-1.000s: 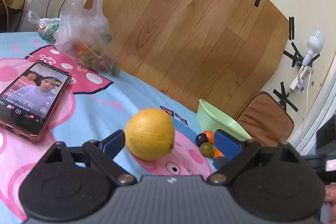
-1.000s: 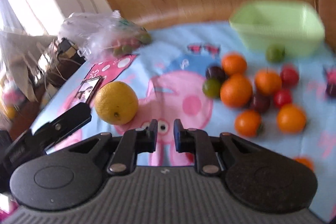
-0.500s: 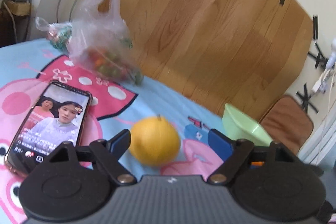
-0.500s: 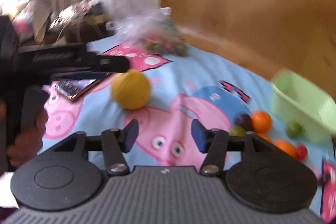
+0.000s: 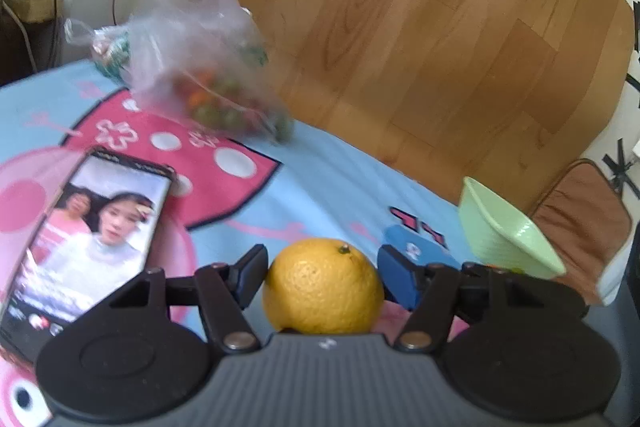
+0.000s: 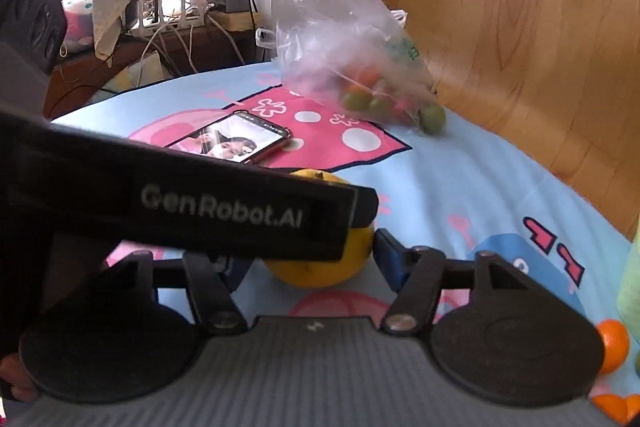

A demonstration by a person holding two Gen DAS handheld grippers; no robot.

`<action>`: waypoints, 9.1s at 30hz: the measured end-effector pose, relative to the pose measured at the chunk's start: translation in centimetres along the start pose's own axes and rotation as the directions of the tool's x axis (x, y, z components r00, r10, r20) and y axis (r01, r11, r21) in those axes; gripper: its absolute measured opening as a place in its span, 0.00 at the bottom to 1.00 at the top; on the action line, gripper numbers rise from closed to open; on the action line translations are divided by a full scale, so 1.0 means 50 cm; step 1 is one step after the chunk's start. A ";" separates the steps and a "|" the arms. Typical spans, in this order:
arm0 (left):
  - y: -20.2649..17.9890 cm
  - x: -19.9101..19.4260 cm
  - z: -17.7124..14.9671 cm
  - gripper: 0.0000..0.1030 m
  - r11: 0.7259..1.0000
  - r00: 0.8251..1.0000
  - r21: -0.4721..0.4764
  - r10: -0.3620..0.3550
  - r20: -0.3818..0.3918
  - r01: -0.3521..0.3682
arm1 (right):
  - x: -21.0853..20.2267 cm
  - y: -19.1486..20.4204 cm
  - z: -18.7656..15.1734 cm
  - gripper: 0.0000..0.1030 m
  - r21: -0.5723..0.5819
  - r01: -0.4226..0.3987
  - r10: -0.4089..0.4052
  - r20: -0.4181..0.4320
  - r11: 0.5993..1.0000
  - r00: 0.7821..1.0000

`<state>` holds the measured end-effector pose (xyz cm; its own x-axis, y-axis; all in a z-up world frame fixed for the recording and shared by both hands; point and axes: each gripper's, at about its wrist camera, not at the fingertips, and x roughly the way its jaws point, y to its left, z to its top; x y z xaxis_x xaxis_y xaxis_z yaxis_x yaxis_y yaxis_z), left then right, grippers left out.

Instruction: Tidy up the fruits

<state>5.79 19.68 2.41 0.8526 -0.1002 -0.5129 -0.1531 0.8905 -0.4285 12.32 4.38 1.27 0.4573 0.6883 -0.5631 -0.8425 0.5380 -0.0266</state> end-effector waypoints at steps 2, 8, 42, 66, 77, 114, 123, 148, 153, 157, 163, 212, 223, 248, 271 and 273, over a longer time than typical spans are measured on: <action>-0.025 0.002 0.001 0.60 0.999 1.000 0.013 -0.029 -0.001 0.029 | -0.021 -0.007 -0.006 0.65 0.018 0.023 -0.023 0.004 1.000 1.000; -0.169 0.065 0.051 0.60 0.978 0.981 0.087 -0.187 -0.045 0.190 | -0.116 -0.096 -0.014 0.65 0.080 0.171 -0.175 0.057 0.982 0.983; -0.342 0.148 0.067 0.66 0.900 0.920 0.196 -0.371 -0.122 0.389 | -0.388 -0.395 -0.209 0.64 0.530 0.382 -0.478 0.050 0.757 0.877; -0.249 -0.050 -0.185 0.74 0.892 0.983 0.418 -0.182 -0.017 0.172 | -0.409 -0.134 -0.351 0.48 0.544 0.372 -0.459 0.029 0.753 0.888; -0.274 -0.009 -0.198 0.74 0.866 0.982 0.466 -0.132 -0.135 0.181 | -0.400 -0.139 -0.352 0.49 0.535 0.350 -0.430 0.028 0.769 0.902; -0.289 0.016 -0.205 0.77 0.850 0.986 0.515 -0.030 -0.163 0.111 | -0.400 -0.136 -0.350 0.49 0.532 0.355 -0.433 0.025 0.769 0.901; -0.285 0.016 -0.202 0.77 0.856 0.988 0.508 -0.015 -0.154 0.093 | -0.400 -0.136 -0.350 0.49 0.532 0.355 -0.433 0.025 0.769 0.901; -0.275 0.012 -0.196 0.77 0.872 0.987 0.476 -0.045 -0.157 0.115 | -0.400 -0.133 -0.348 0.50 0.531 0.357 -0.435 0.025 0.768 0.900; -0.275 0.011 -0.195 0.77 0.872 0.987 0.475 -0.049 -0.156 0.118 | -0.398 -0.134 -0.349 0.50 0.529 0.359 -0.436 0.023 0.769 0.900; -0.276 0.011 -0.196 0.76 0.871 0.987 0.476 -0.049 -0.156 0.119 | -0.398 -0.134 -0.349 0.50 0.529 0.359 -0.436 0.024 0.769 0.900; -0.277 0.010 -0.197 0.76 0.872 0.986 0.475 -0.051 -0.156 0.120 | -0.398 -0.134 -0.349 0.51 0.529 0.359 -0.436 0.024 0.769 0.900; -0.348 0.047 -0.112 0.31 0.838 0.928 0.409 -0.281 -0.245 0.362 | -0.371 -0.182 -0.280 0.36 0.452 0.335 -0.393 0.036 0.826 0.919; -0.465 0.283 0.068 0.31 0.875 0.923 0.324 -0.286 -0.256 0.361 | -0.319 -0.408 -0.152 0.36 0.454 0.424 -0.498 0.050 0.784 0.866; -0.342 0.142 0.027 0.37 0.899 0.941 0.286 -0.291 -0.176 0.331 | -0.381 -0.333 -0.235 0.37 0.500 0.312 -0.403 0.083 0.808 0.911; -0.367 0.056 -0.140 0.35 0.801 0.885 0.392 -0.348 -0.309 0.452 | -0.364 -0.220 -0.277 0.38 0.418 0.223 -0.252 0.016 0.881 0.967; -0.386 0.059 -0.151 0.36 0.780 0.886 0.431 -0.344 -0.312 0.454 | -0.394 -0.236 -0.288 0.38 0.435 0.238 -0.280 0.034 0.868 0.959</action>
<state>7.48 -1.17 3.54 0.6521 -0.5334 -0.5387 0.4833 0.8400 -0.2466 9.17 -22.54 0.77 0.6843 0.5263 -0.5046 -0.4991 0.8427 0.2021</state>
